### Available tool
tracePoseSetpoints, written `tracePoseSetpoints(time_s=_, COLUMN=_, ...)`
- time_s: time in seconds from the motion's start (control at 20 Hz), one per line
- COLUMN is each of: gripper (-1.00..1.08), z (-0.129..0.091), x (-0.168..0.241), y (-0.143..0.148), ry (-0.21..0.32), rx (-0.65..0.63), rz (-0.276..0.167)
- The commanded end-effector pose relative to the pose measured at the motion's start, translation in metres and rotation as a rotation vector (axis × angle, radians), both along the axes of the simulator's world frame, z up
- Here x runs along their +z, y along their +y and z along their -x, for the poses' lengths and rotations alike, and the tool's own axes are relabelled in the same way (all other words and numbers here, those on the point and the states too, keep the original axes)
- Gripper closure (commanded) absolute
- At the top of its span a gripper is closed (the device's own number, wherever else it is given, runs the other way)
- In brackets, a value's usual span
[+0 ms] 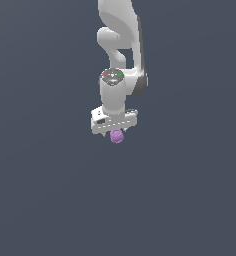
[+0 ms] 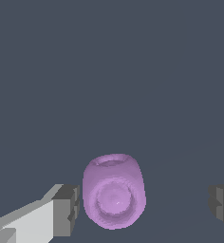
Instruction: Pick up the object and move it to a goal position.
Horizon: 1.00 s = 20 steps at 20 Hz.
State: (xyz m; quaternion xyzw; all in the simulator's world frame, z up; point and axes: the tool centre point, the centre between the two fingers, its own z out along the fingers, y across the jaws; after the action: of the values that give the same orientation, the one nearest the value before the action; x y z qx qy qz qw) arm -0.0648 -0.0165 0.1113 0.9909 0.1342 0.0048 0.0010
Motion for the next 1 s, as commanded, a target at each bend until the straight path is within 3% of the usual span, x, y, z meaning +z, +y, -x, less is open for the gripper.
tracePoseSetpoints(time_s=0.0, gripper=-0.92, z=0.012, x=-0.008, y=0.003, ry=0.003, rx=0.048, rz=0.0)
tracePoseSetpoints(time_s=0.35, gripper=-0.92, z=0.031, x=-0.021, y=0.009, ry=0.009, rx=0.121, rz=0.0)
tracePoseSetpoints(time_s=0.95, gripper=-0.92, z=0.033, x=-0.04, y=0.009, ry=0.01, rx=0.125, rz=0.0)
